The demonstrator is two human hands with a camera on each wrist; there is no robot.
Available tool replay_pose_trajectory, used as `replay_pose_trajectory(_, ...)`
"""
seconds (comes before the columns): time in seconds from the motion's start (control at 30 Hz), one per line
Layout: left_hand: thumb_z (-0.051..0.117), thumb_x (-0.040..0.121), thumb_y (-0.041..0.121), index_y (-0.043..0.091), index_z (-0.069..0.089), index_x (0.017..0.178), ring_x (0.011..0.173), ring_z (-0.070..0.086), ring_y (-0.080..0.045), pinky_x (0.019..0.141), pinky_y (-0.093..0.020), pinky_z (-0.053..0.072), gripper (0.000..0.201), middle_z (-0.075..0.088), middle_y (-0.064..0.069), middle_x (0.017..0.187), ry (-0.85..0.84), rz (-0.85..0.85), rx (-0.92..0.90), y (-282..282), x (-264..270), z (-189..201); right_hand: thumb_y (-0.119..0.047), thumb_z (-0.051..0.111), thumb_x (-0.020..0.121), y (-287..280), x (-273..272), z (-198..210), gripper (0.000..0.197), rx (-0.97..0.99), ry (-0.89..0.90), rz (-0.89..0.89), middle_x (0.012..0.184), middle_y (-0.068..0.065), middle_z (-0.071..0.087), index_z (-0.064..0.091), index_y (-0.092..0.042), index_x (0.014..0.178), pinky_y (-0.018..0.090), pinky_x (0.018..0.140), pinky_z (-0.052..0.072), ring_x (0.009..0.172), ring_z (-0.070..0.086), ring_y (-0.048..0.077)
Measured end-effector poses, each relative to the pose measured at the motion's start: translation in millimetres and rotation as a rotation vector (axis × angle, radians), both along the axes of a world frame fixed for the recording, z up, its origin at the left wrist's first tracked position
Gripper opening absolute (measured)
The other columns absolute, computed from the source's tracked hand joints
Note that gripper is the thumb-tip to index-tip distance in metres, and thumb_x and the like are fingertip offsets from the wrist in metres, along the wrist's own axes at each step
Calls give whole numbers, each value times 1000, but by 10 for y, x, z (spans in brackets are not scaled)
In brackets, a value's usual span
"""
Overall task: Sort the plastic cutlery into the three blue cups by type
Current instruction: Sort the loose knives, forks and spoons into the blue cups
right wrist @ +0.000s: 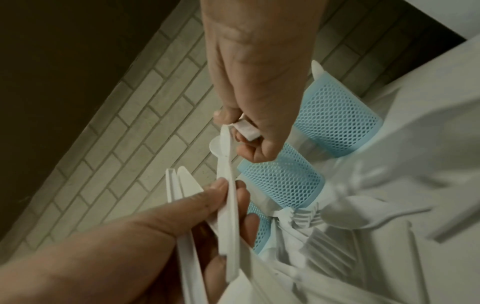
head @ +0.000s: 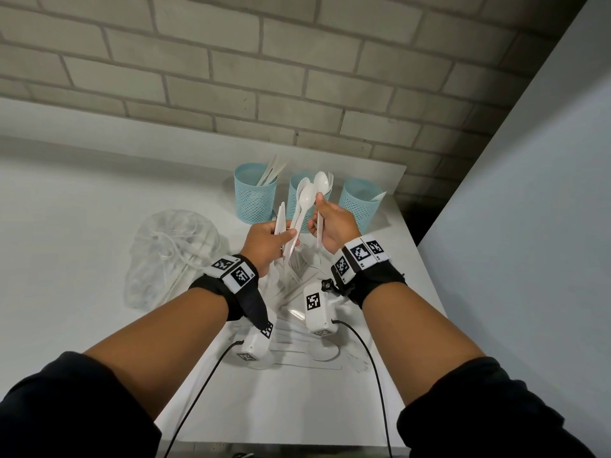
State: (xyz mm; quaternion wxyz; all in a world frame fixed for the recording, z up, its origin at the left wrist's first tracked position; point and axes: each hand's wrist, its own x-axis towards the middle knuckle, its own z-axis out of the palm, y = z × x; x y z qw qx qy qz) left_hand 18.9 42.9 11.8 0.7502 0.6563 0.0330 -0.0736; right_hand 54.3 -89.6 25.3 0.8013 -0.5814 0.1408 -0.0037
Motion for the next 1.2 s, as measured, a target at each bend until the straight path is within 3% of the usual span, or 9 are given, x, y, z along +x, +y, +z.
replay_pose_trajectory(0.13,58,89,1,-3,63,112,61,61,-15,50,-17,52,24,63,-8,74,-1,1,-21,-6,15,-17,-15,60,90,11,-11,19,12,-34,9,57,60,4,54,61,-5,82,27,56,50,52,53,16)
replay_pose_trajectory(0.27,57,89,0,-1,61,114,59,66,-7,56,-19,56,26,66,-7,83,10,-68,-88,-40,9,1,-16,58,92,45,9,-2,14,-114,6,132,83,15,64,61,-4,88,46,87,53,80,64,31)
replay_pose_trajectory(0.47,55,91,5,1,61,114,64,66,-9,65,-23,56,24,67,-7,85,25,-121,-85,-51,52,-8,-28,49,96,53,146,40,26,-266,70,99,76,10,62,59,-8,86,51,91,50,76,62,29)
replay_pose_trajectory(0.53,54,92,6,2,61,115,66,65,-10,69,-24,56,25,66,-7,85,14,-120,-77,-56,79,-3,-28,45,98,43,204,77,29,-258,72,38,76,8,61,58,-3,102,49,84,53,75,61,28)
replay_pose_trajectory(0.6,53,93,7,2,59,117,74,64,-14,76,-26,55,25,65,-8,89,13,-112,-103,-61,118,3,-21,38,101,-7,287,151,29,-71,50,-28,78,9,60,47,1,117,36,69,54,70,61,22)
replay_pose_trajectory(0.7,51,95,12,3,56,118,85,64,-18,83,-28,53,26,65,-9,94,14,-81,-178,-44,178,20,-17,32,102,-137,440,353,14,71,-45,-125,74,9,54,39,-9,111,28,56,49,59,56,16)
replay_pose_trajectory(0.8,45,98,18,6,56,110,85,65,-17,81,-26,54,20,65,-8,94,-6,-46,-225,-16,232,51,-16,35,101,-311,686,532,9,-38,-188,-305,62,2,40,42,-11,101,22,44,38,42,40,8)
replay_pose_trajectory(0.9,37,101,22,15,54,96,79,65,-13,74,-23,53,19,63,-5,87,8,-17,-289,-11,286,105,-17,38,100,-519,890,632,14,-142,-268,-457,60,-1,41,46,-14,88,19,43,35,42,39,6)
replay_pose_trajectory(1.2,30,103,28,13,52,95,46,34,-6,56,-24,37,27,29,1,64,95,2,-458,-85,343,208,-19,35,101,-869,1094,410,15,-406,-281,-563,66,-4,52,42,-10,111,27,74,41,71,56,16)
